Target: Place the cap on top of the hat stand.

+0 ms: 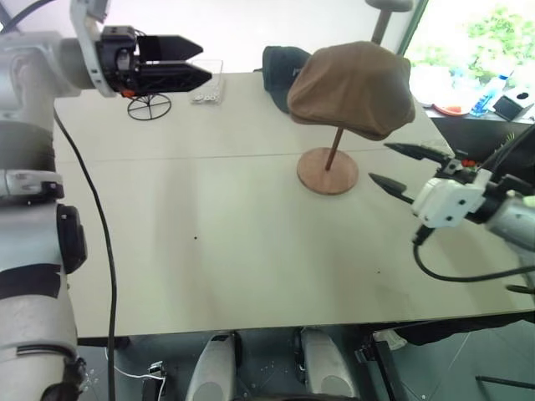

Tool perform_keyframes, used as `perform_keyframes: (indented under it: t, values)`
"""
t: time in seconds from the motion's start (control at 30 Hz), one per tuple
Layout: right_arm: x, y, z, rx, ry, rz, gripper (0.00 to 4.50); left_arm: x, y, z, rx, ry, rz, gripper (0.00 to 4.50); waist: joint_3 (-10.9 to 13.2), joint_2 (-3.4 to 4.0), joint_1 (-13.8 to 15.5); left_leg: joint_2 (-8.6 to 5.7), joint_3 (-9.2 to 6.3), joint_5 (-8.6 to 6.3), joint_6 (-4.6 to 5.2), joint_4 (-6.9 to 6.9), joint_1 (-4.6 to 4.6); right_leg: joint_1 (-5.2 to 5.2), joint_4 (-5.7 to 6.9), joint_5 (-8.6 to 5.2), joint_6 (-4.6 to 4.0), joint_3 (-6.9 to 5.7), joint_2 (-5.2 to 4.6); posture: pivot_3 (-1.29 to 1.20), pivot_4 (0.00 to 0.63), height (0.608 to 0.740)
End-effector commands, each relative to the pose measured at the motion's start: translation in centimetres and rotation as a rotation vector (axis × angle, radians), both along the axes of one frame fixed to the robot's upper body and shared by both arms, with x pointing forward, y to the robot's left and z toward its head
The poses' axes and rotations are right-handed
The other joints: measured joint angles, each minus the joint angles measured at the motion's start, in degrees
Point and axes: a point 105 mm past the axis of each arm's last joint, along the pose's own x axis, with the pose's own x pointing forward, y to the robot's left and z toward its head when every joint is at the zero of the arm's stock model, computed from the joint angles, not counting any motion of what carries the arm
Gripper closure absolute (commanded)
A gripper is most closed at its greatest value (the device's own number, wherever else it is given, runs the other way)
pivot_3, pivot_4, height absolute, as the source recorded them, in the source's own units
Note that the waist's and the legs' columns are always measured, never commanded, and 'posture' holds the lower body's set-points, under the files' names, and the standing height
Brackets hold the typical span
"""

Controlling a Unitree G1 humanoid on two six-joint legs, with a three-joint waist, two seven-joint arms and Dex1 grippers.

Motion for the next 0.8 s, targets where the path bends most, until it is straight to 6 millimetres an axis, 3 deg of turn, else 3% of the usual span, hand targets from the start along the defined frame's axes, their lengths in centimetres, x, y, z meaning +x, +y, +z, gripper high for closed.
perform_keyframes:
  t: [0.03,0.17,0.27,0.33,0.53,0.8]
  values:
    - [-1.1,-1.7,4.5,0.178,0.209,-0.016,2.01,-0.3,0.7,1.1,-0.007,-0.054,0.016,0.0,0.01,0.03,0.0,0.0,0.01,0.0,0.0,-0.01,0.0,0.0,0.0,0.0,0.0,0.01,-0.02,0.0,0.15,0.74]
    - [0.0,-5.3,7.9,0.348,0.337,-0.086,2.01,-0.2,0.8,1.2,-0.008,-0.06,0.021,0.0,0.0,0.0,0.15,0.01,0.02,0.0,0.0,0.02,0.03,0.04,-0.04,-0.07,-0.19,0.01,-0.02,0.0,0.15,0.74]
    - [0.8,-7.6,9.8,0.437,0.394,-0.121,1.08,-0.2,1.1,1.2,0.007,-0.072,0.025,0.0,0.01,0.02,0.14,0.04,0.03,-0.01,0.01,-0.02,0.01,0.01,-0.09,-0.09,-0.22,-0.01,-0.01,0.0,0.15,0.74]
    - [0.9,-8.3,9.7,0.454,0.483,-0.117,0.05,-0.3,1.3,1.2,0.018,-0.075,0.026,0.0,0.01,0.01,0.29,0.04,0.06,-0.01,0.01,-0.04,-0.02,-0.02,-0.12,-0.1,-0.22,-0.01,-0.02,0.0,0.15,0.74]
    - [-0.7,-8.2,10.3,0.481,0.717,0.004,0.02,-1.0,2.1,1.2,0.058,-0.084,0.018,0.0,0.07,0.11,0.08,0.04,0.08,-0.03,0.03,-0.12,-0.11,-0.18,-0.11,-0.01,0.0,0.0,-0.01,0.0,0.15,0.74]
    - [0.0,-9.1,11.2,0.576,0.742,0.002,0.02,-1.4,2.6,1.2,0.072,-0.092,0.023,0.0,0.07,0.11,-0.05,0.04,0.09,-0.04,0.01,-0.09,-0.12,-0.19,-0.11,-0.05,-0.05,0.0,-0.02,0.0,0.15,0.74]
